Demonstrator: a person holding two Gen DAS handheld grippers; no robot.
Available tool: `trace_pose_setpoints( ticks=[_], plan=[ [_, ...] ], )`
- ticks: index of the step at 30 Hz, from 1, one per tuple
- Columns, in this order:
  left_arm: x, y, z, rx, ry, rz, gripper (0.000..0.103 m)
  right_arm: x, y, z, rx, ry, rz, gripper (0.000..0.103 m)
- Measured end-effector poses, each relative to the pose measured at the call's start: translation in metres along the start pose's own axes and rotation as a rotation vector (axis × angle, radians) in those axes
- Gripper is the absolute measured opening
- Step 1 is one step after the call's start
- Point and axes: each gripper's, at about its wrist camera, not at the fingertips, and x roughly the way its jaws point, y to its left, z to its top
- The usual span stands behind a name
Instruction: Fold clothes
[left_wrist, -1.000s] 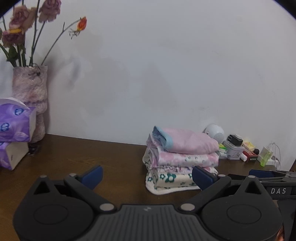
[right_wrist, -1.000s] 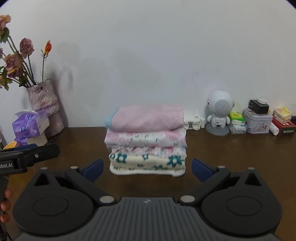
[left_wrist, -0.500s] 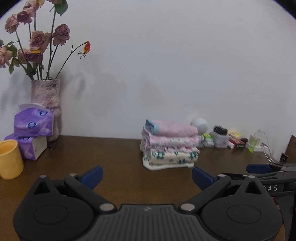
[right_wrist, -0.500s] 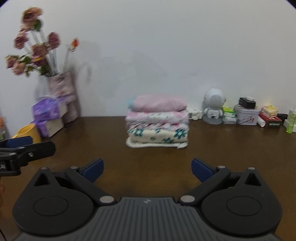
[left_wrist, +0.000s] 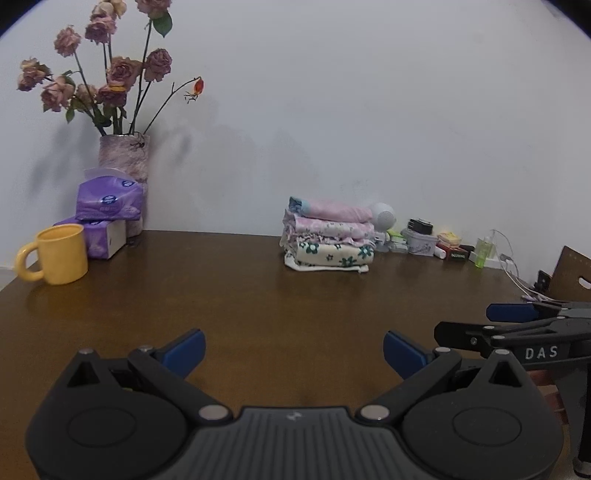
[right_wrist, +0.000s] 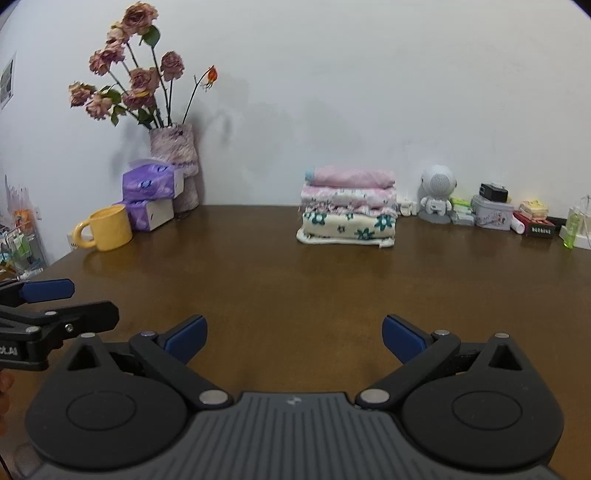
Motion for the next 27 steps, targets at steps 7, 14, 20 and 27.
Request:
trace_pose_setpoints(
  ticks=[7, 14, 20, 27],
  plan=[
    [-0.032, 0.000, -0.041, -0.017, -0.001, 0.029, 0.103, -0.021, 0.015, -0.043, 0.015, 0.037, -0.006, 0.103],
    [-0.054, 0.004, -0.062, -0.041, -0.012, 0.040, 0.103, -0.036, 0.026, -0.076, 0.024, 0.044, -0.024, 0.103],
    [-0.056, -0.002, -0.069, 0.021, 0.000, 0.081, 0.103, -0.039, 0.031, -0.089, 0.047, 0.048, -0.019, 0.103],
    [-0.053, -0.012, -0.077, 0.078, 0.000, 0.120, 0.103, -0.035, 0.037, -0.096, 0.037, 0.045, -0.029, 0.103]
  ],
)
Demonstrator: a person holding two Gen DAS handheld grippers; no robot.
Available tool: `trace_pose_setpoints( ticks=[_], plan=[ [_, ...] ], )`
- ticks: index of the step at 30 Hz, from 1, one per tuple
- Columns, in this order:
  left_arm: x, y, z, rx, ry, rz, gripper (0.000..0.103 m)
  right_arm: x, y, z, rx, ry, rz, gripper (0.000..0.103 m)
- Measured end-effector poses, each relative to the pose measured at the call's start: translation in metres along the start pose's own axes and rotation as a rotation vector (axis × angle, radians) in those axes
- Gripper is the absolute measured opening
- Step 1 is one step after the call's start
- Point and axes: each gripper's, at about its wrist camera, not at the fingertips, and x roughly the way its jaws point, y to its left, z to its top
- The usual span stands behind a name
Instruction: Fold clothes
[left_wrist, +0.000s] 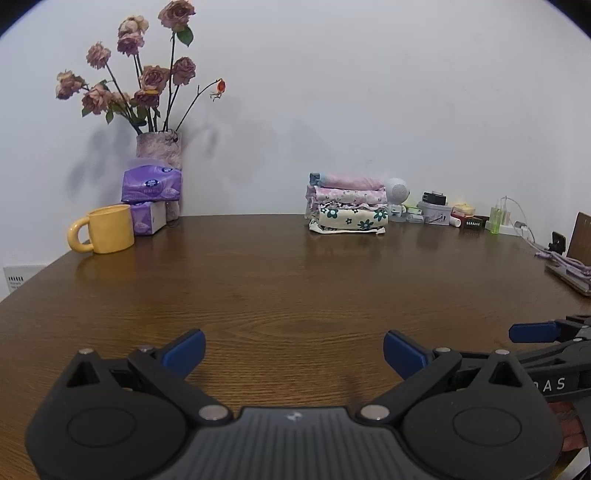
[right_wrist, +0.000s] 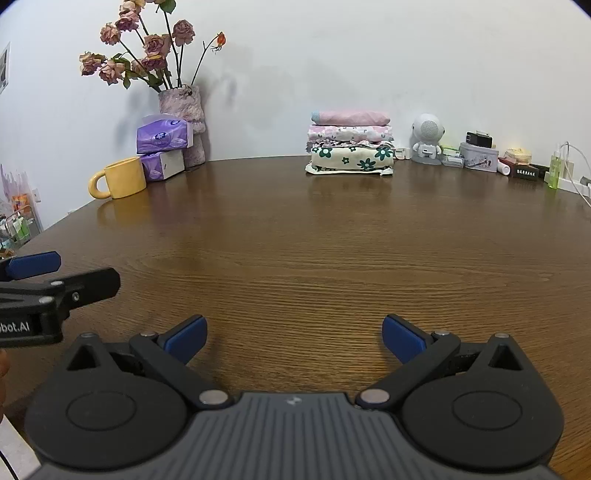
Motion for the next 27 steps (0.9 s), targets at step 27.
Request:
trace_pose_setpoints(
  ticks=[27],
  plan=[
    [0.017, -0.009, -0.011, 0.033, 0.015, -0.014, 0.103, 0.005, -0.004, -0.005, 0.030, -0.010, -0.047, 0.103]
  ],
)
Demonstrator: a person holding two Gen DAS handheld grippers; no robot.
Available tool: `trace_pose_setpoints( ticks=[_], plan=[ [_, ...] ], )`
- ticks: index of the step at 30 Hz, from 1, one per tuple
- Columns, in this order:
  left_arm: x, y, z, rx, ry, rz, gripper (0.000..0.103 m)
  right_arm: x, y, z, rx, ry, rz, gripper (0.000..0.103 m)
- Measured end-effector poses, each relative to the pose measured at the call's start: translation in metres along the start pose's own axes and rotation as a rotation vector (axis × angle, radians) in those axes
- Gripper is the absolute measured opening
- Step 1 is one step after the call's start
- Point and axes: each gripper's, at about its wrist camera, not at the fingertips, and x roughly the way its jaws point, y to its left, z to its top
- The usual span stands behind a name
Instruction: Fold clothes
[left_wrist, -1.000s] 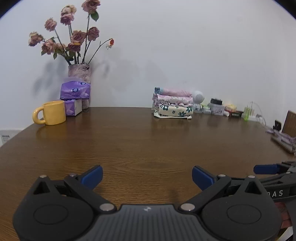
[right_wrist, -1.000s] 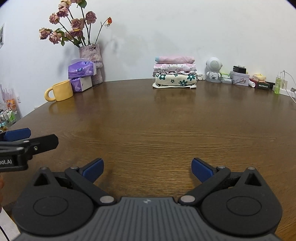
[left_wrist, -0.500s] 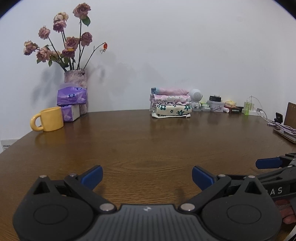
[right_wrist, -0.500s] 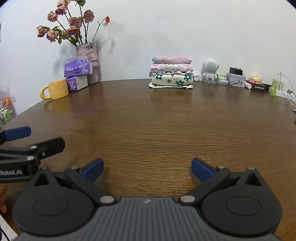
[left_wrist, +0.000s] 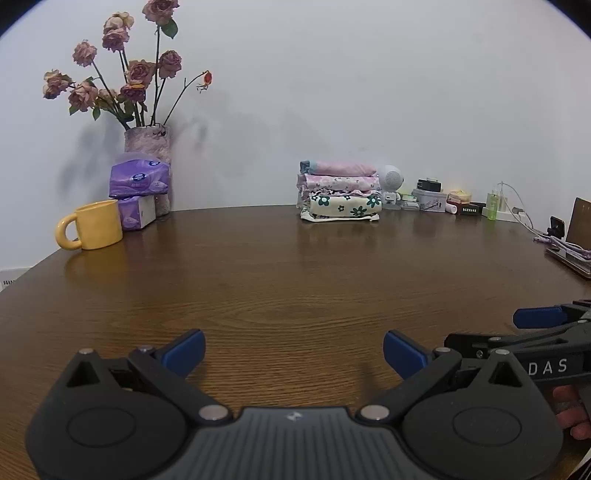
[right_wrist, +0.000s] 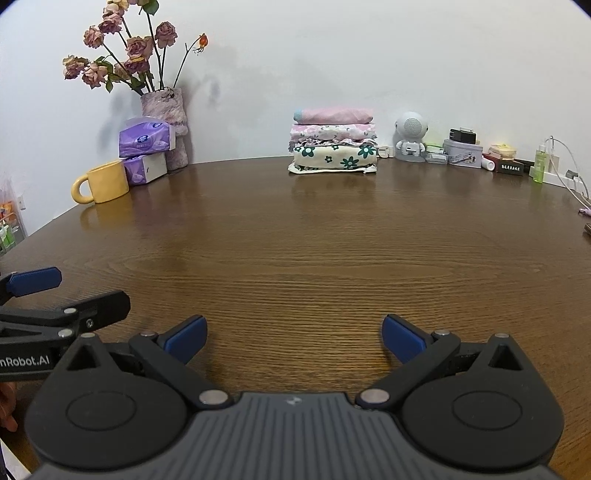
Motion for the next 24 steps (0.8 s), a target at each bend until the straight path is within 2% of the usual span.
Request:
trace_pose_setpoints(
  ticks=[10, 24],
  plan=[
    [0.0030, 0.0013, 0.0001, -0.019, 0.026, -0.010, 0.103, 0.0006, -0.0022, 0.0004, 0.014, 0.008, 0.007, 0.103],
    [0.0018, 0.0034, -0.0009, -0.024, 0.021, -0.018, 0.103, -0.0003, -0.0010, 0.0003, 0.014, -0.006, 0.005, 0.103]
  ],
)
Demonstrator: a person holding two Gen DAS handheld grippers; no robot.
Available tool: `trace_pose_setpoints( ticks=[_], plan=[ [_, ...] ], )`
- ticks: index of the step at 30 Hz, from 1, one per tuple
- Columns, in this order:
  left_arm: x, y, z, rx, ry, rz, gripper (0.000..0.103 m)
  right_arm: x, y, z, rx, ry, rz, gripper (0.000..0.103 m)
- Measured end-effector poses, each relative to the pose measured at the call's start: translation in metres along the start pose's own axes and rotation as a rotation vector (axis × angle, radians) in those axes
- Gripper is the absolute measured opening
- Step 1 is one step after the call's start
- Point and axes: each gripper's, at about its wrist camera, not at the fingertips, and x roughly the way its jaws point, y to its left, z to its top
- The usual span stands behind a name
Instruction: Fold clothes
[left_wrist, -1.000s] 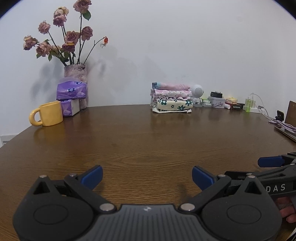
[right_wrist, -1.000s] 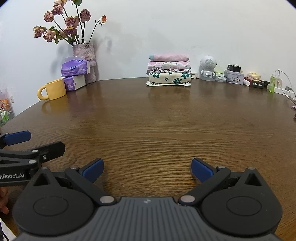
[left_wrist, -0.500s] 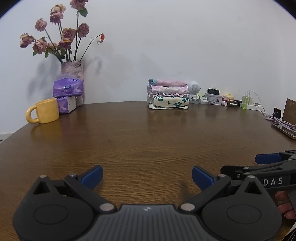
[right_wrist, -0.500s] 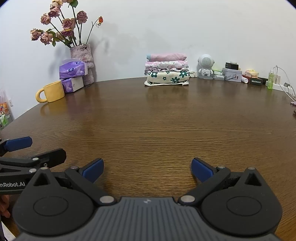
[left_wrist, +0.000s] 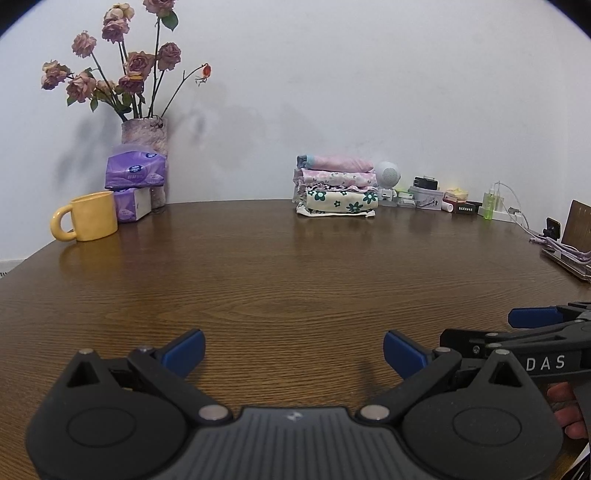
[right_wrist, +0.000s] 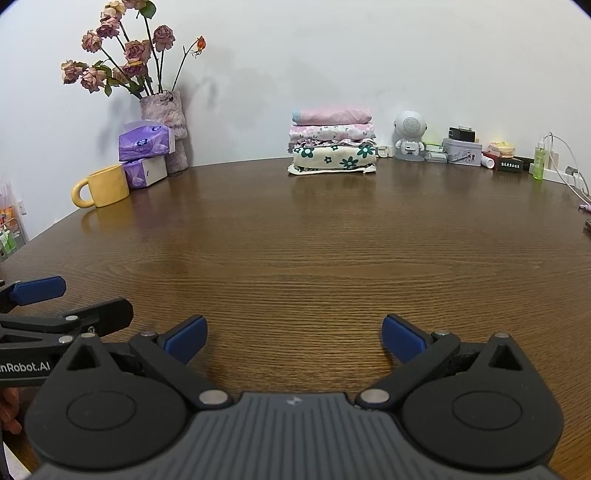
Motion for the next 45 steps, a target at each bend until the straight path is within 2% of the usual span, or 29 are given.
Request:
trace_pose_setpoints(
  ticks=[45],
  plan=[
    [-0.0001, -0.0006, -0.0012, 0.003, -0.001, -0.011, 0.103, -0.0011, -0.0019, -0.0006, 0.003, 0.000, 0.002, 0.103]
  ],
)
